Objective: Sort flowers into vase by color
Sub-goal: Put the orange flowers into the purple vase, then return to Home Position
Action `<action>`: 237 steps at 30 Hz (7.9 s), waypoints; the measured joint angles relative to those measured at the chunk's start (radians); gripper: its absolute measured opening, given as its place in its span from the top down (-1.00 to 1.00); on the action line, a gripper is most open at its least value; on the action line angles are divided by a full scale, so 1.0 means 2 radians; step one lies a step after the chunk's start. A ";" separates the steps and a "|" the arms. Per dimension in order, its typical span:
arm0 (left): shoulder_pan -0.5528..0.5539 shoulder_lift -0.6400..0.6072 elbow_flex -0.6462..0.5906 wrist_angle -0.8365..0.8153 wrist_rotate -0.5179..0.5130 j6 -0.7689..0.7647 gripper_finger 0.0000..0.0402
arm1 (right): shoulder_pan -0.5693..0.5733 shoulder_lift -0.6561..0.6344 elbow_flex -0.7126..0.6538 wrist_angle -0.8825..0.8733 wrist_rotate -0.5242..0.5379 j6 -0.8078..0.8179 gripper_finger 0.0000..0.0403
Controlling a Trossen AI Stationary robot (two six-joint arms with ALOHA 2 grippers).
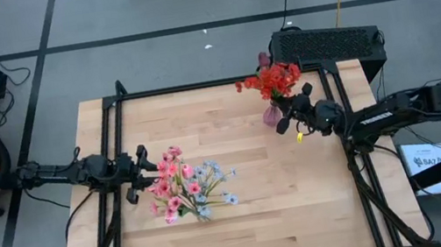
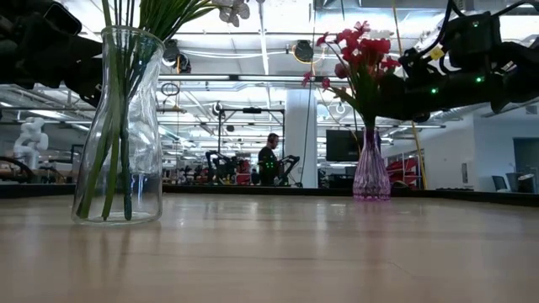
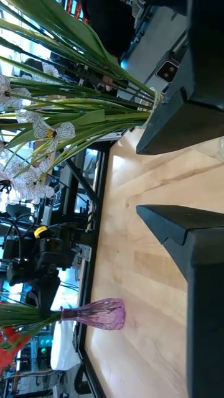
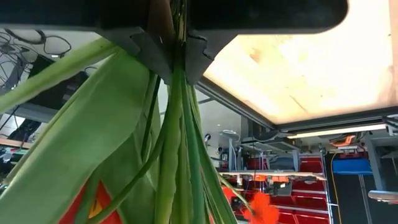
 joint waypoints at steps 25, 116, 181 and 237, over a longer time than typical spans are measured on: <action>0.000 0.000 0.000 0.000 0.000 0.000 0.26 | 0.003 -0.019 0.000 -0.040 -0.003 0.014 0.72; 0.000 0.000 0.000 0.000 0.000 0.000 0.26 | 0.028 -0.141 0.272 -0.784 -0.084 0.155 0.67; 0.000 0.000 0.000 0.000 0.000 0.000 0.26 | 0.164 -0.346 0.017 -0.464 -0.250 0.092 1.00; 0.049 0.000 0.000 0.009 -0.090 0.078 0.26 | 0.162 -0.494 -0.069 -0.446 -0.195 0.078 1.00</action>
